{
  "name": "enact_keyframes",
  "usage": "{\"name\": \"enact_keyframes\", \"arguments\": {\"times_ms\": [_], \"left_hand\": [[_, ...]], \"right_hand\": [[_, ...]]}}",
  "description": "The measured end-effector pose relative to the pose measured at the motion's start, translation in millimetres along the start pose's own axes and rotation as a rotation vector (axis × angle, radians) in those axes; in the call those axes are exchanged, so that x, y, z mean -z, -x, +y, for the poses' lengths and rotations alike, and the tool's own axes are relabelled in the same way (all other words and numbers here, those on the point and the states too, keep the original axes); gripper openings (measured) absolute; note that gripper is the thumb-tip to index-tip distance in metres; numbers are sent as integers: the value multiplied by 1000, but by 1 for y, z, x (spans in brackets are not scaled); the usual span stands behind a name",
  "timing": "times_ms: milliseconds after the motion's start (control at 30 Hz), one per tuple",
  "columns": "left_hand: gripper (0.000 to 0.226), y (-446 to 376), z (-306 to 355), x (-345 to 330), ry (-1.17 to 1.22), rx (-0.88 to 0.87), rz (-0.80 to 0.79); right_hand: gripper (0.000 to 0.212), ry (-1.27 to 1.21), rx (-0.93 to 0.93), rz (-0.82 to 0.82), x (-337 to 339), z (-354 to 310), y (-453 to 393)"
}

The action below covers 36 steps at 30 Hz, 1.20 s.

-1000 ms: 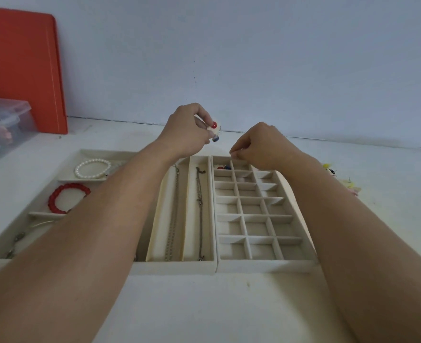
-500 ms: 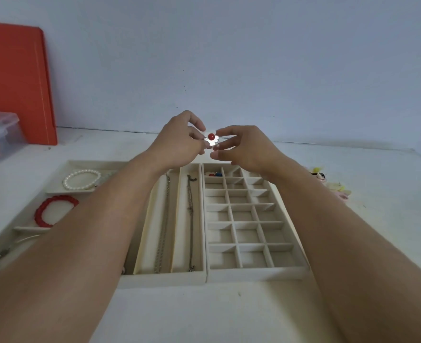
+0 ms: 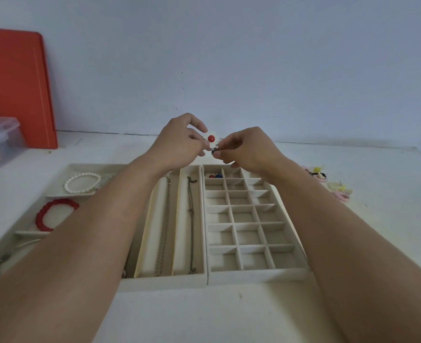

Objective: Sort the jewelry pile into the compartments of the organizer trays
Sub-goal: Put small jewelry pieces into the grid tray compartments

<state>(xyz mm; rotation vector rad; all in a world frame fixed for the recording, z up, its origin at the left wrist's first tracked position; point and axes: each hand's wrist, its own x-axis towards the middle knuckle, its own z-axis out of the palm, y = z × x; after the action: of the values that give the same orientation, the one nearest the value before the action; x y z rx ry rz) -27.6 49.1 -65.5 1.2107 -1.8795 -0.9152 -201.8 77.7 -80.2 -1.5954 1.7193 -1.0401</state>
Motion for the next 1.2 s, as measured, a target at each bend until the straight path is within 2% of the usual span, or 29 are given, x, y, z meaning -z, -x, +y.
{"name": "enact_keyframes", "arguments": {"times_ms": [167, 333, 500, 833, 900, 1000, 1200], "left_hand": [[20, 0, 0, 0, 4, 1, -6], [19, 1, 1, 1, 0, 9, -15], [19, 1, 1, 0, -15, 12, -30], [20, -1, -4, 0, -46, 39, -57], [14, -3, -6, -2, -78, 32, -59], [4, -7, -13, -3, -165, 10, -28], [9, -9, -19, -3, -248, 44, -49]], "right_hand": [[12, -127, -53, -7, 1, 0, 0], [8, -118, -88, -15, 2, 0, -3], [16, -69, -98, -49, 3, -2, -3], [18, -165, -69, -56, 3, 1, -4], [18, -101, -76, -36, 2, 2, -4], [15, 156, -39, -1, 0, 4, -5], [15, 350, -12, -44, -7, 2, -2]]}}
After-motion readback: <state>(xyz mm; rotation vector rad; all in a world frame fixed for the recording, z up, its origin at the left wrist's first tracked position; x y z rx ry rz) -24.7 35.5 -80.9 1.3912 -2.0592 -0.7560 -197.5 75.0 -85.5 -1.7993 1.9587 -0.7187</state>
